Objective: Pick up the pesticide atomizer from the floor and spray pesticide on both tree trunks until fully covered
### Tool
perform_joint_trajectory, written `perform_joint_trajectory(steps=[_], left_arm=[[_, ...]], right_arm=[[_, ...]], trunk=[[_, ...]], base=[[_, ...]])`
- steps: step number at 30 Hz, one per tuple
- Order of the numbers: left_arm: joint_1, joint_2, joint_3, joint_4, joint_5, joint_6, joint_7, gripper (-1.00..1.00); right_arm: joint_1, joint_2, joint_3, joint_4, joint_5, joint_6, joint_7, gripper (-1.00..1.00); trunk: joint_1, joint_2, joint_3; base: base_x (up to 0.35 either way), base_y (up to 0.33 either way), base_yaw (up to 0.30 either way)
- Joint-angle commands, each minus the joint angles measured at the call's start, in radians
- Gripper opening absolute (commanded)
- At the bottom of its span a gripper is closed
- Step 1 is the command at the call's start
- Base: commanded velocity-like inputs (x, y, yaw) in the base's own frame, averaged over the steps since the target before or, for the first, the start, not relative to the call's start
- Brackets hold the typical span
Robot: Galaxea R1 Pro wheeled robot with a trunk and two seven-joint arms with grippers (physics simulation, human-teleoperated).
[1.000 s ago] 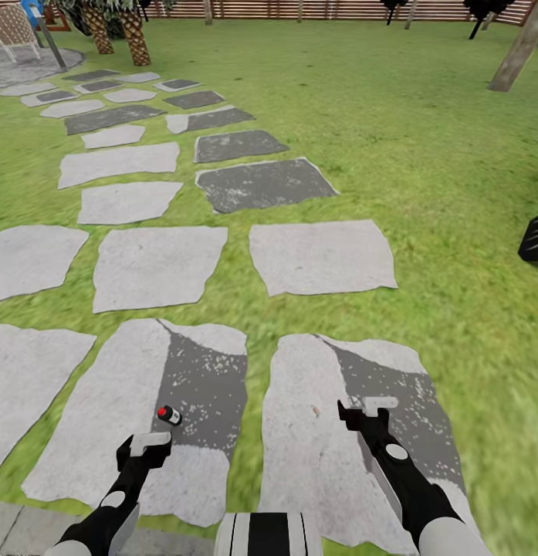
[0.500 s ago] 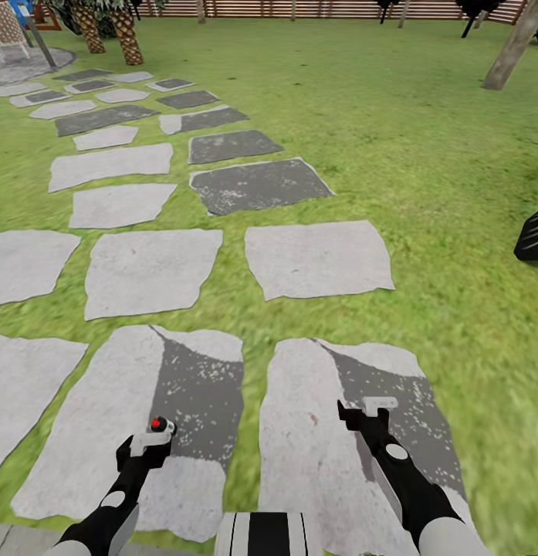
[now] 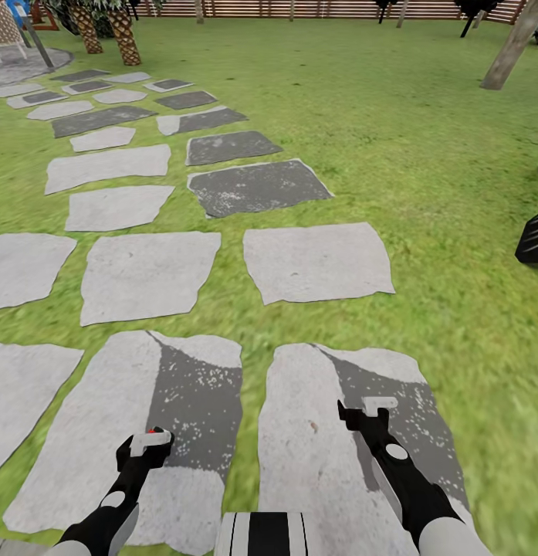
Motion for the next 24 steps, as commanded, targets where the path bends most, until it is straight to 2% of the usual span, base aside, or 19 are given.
perform_joint_trajectory(steps=[1,4,8,17,20,24], left_arm=[[0.000,0.000,0.000,0.000,0.000,0.000,-0.001,1.00],[0.001,0.000,0.000,-0.001,0.001,0.000,-0.001,1.00],[0.000,-0.001,0.000,-0.001,0.002,-0.002,-0.001,1.00],[0.000,-0.002,0.000,-0.002,0.001,-0.003,-0.001,1.00],[0.000,-0.002,0.000,-0.001,0.001,-0.003,0.000,1.00],[0.000,-0.001,0.000,-0.003,0.001,-0.003,-0.001,1.00]], right_arm=[[-0.001,0.000,0.000,0.000,0.000,0.000,0.000,1.00],[0.000,0.000,0.000,0.000,0.000,0.000,0.000,1.00],[0.000,0.000,-0.001,0.001,0.001,0.000,0.000,1.00],[-0.001,0.000,-0.001,0.002,0.001,0.000,0.000,1.00],[0.000,0.000,-0.001,0.002,0.001,0.000,0.000,1.00],[0.000,0.000,-0.001,0.002,0.001,0.000,0.000,1.00]], trunk=[[0.000,0.000,0.000],[0.000,0.000,0.000],[0.002,-0.001,-0.018],[0.002,-0.001,-0.023],[0.003,-0.002,-0.037],[0.003,-0.002,-0.040]], base=[[0.001,0.000,0.000],[0.000,0.000,0.000],[0.000,0.000,0.000],[0.000,0.000,0.000],[0.000,0.000,0.000],[0.000,0.000,0.000]])
